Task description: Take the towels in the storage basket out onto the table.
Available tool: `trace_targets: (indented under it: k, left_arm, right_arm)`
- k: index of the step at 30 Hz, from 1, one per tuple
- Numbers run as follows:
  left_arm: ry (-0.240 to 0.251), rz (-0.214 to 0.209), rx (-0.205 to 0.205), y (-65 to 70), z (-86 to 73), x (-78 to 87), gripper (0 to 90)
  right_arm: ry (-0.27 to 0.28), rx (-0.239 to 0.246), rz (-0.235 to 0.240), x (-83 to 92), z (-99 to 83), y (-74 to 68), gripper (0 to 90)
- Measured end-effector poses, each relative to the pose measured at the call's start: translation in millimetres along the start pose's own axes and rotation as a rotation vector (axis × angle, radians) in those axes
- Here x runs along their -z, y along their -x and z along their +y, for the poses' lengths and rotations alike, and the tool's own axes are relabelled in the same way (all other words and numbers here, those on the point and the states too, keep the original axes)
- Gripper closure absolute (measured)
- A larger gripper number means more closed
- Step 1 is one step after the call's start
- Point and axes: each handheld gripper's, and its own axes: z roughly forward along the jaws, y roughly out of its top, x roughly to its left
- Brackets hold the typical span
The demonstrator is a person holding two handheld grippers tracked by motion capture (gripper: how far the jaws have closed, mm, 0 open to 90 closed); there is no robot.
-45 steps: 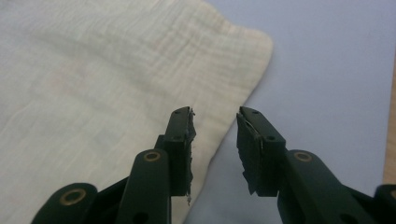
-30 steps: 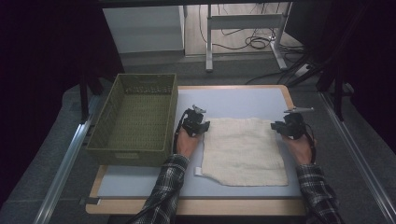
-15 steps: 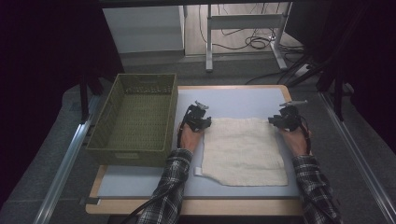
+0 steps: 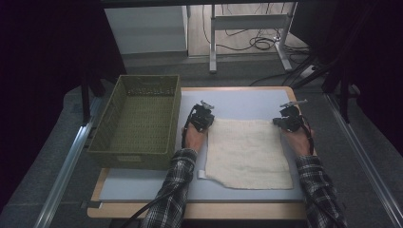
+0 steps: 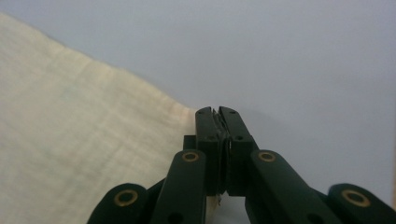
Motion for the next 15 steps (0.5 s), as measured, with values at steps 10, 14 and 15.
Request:
trace_targets:
  k: [10, 14, 15]
  left_arm:
    - [0.087, 0.031, -0.034, -0.6, 22.6, 12.9, 86.7]
    - [0.119, 0.013, -0.045, 1.4, 28.4, 25.7, 86.4]
    - [0.124, 0.012, -0.055, 2.3, 30.2, 29.6, 86.3]
  right_arm:
    - [0.086, -0.039, -0.006, 16.4, 20.3, 9.9, 87.7]
    - [0.101, -0.048, 0.019, 27.6, 17.5, 11.1, 87.5]
    - [0.108, -0.052, 0.023, 31.1, 16.9, 11.7, 87.5]
